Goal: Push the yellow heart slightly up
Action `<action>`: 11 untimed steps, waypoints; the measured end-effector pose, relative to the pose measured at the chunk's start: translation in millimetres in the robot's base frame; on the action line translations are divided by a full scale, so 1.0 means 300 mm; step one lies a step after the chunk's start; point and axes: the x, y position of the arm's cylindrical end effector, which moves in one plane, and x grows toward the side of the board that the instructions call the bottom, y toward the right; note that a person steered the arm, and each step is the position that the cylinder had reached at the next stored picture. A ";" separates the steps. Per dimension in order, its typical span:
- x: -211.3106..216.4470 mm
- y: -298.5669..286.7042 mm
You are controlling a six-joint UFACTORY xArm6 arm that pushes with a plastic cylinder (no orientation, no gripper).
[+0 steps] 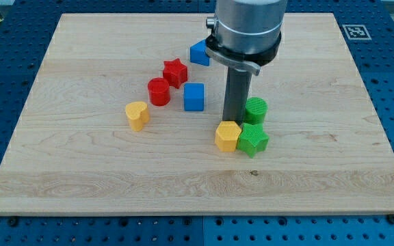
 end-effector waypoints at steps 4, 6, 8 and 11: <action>0.060 -0.415; -0.055 -0.590; -0.164 -0.813; -0.258 -0.702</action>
